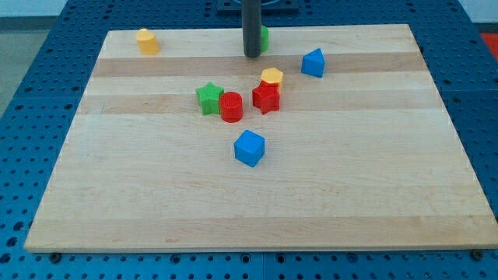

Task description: Move the yellow hexagon to the top right

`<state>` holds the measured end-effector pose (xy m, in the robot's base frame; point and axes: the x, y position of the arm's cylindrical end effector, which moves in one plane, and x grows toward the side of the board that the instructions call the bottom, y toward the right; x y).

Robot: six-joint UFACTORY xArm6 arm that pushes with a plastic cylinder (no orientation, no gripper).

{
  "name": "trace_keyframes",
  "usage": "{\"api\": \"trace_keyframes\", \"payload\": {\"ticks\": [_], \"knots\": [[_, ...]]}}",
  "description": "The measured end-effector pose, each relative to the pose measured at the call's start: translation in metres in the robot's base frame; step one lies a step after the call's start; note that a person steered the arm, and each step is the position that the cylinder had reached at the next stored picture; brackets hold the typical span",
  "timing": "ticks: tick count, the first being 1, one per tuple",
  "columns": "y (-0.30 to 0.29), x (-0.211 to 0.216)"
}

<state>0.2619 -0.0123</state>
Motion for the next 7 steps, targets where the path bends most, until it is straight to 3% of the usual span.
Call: {"api": "trace_keyframes", "payload": {"ticks": [3, 7], "knots": [[-0.024, 0.068], [0.084, 0.093]]}}
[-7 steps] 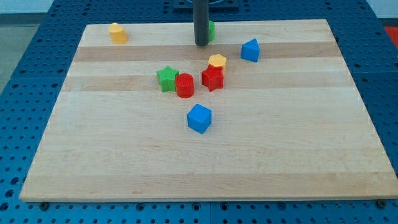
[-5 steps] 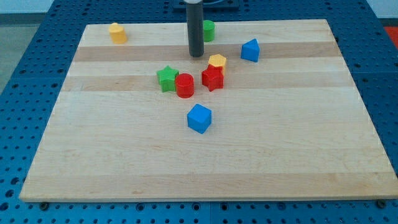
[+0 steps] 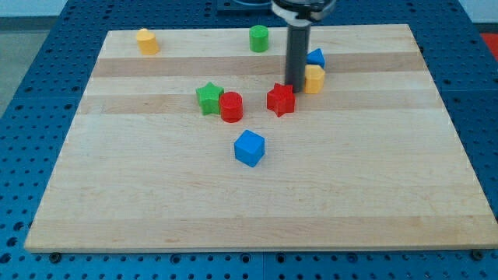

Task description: Move the yellow hexagon to the top right

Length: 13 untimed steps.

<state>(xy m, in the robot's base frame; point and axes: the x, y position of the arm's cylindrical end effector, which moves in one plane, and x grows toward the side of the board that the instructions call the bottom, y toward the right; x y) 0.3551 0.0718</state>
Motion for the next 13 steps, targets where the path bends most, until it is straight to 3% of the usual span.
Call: {"api": "trace_keyframes", "payload": {"ticks": [3, 6, 13], "knots": [[0.092, 0.0], [0.061, 0.011], [0.102, -0.058]]}}
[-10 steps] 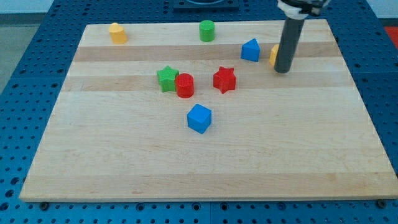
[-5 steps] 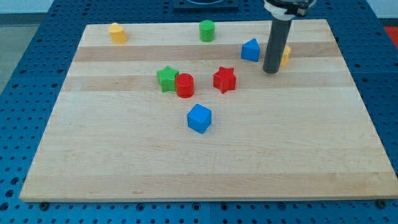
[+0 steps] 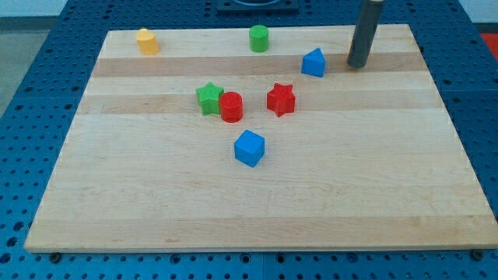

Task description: Move the yellow hexagon to the top right

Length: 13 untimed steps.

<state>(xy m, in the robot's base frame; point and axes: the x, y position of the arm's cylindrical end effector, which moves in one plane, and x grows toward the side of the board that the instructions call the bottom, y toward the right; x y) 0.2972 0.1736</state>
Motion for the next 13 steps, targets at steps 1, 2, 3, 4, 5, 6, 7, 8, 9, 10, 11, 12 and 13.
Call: {"api": "trace_keyframes", "payload": {"ticks": [1, 2, 3, 4, 5, 6, 7, 8, 9, 10, 11, 12, 13], "knots": [[-0.005, -0.001], [-0.006, -0.008], [-0.006, -0.018], [-0.008, -0.027], [-0.014, -0.035], [-0.013, -0.035], [0.0, -0.035], [0.012, -0.035], [0.016, -0.035], [0.016, -0.035], [-0.007, -0.035], [-0.022, -0.041], [-0.017, -0.056]]}}
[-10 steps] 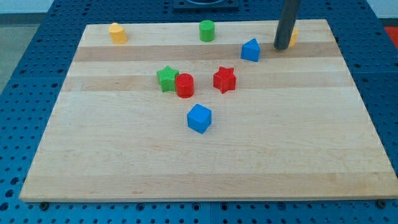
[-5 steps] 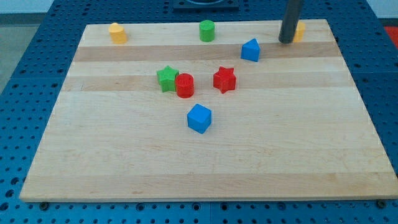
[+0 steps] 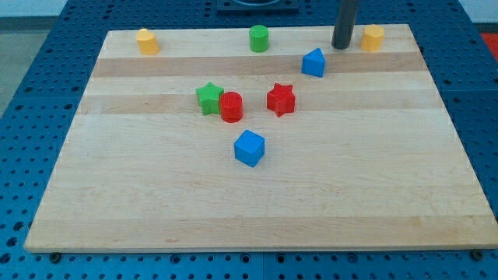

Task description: Move the yellow hexagon to the top right

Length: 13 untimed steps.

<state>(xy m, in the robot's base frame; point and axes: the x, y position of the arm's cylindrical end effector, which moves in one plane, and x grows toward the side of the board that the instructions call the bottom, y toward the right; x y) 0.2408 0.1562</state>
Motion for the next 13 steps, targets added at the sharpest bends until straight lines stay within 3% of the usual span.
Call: {"api": "trace_keyframes", "payload": {"ticks": [2, 13], "knots": [[0.003, -0.02], [0.034, -0.014]]}}
